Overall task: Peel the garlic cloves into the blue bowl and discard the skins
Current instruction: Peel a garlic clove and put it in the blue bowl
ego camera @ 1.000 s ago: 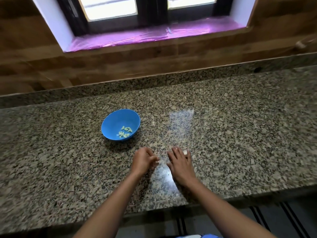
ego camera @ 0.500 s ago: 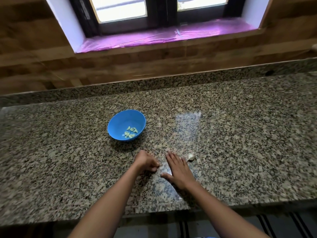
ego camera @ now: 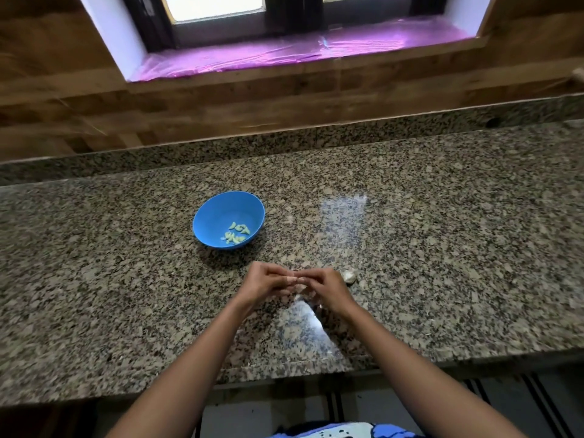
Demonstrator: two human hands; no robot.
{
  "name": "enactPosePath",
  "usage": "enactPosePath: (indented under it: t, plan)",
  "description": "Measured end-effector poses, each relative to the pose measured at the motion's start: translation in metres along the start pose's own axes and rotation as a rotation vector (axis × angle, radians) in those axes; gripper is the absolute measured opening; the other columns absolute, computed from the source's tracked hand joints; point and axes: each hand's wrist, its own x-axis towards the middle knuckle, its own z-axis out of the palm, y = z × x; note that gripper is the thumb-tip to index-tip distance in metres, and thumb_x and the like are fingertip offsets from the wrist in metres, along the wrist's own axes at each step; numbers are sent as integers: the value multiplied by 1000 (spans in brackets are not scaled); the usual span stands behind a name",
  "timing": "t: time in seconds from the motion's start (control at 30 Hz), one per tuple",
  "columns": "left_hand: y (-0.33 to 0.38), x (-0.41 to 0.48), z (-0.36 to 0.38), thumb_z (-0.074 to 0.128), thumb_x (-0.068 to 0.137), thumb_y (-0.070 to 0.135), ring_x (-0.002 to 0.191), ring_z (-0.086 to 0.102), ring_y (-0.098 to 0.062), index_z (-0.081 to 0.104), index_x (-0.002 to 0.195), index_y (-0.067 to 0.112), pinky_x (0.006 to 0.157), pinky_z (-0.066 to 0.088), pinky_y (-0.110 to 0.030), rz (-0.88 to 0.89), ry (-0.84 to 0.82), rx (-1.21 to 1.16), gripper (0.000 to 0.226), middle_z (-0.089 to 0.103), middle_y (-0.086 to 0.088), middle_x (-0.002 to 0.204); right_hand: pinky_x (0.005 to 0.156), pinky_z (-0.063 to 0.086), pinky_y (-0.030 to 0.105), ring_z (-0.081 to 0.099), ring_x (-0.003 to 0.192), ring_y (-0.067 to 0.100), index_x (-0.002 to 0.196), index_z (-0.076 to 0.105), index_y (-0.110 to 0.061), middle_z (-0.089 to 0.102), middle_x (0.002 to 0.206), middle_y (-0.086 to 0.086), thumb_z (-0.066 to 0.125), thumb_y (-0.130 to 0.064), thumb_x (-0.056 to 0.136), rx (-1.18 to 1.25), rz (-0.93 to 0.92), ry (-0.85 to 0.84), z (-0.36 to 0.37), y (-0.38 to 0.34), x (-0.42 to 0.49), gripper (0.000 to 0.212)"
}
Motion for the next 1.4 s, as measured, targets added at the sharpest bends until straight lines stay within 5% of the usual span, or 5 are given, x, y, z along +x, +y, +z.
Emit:
enactPosePath:
  t: [0.33, 0.57, 0.67, 0.83, 1.4]
  plan:
    - [-5, -7, -10, 65, 87, 22, 56, 52, -4, 72, 83, 13, 53, 43, -20, 319, -24, 544, 12, 63, 1, 66, 58, 49, 19, 60, 63, 7, 92, 73, -12, 69, 74, -2, 67, -16, 83, -58, -32, -52, -5, -7, 12, 12]
    - [3, -6, -14, 56, 90, 4, 61, 57, -13, 63, 97, -8, 55, 50, -19, -260, -180, -224, 15, 63, -9, 74, 63, 50, 13, 61, 59, 8, 86, 72, -5, 70, 73, 5, 51, -28, 86, -446, -614, 114, -8, 0, 16, 30]
    - [-3, -1, -14, 64, 86, 10, 59, 55, -15, 70, 89, -2, 54, 47, -22, 32, -86, 54, 14, 64, -11, 68, 58, 46, 17, 56, 59, 7, 82, 71, -12, 67, 71, 3, 57, -23, 88, -290, -300, 11, -5, -7, 15, 19]
    - [-7, 5, -17, 73, 79, 10, 67, 65, -15, 75, 86, 8, 65, 55, -26, 396, 13, 269, 7, 73, -4, 75, 47, 40, 19, 56, 60, 12, 89, 69, -8, 63, 69, 1, 53, -16, 92, 686, 340, -230, 0, -11, 7, 18]
    - [-3, 1, -3, 43, 99, 16, 53, 40, -9, 52, 75, 12, 47, 31, -18, 368, 297, 448, 26, 47, 3, 62, 43, 43, 19, 55, 51, 12, 80, 68, 1, 64, 67, 7, 62, -15, 87, 459, 245, -2, 23, -20, 3, 18]
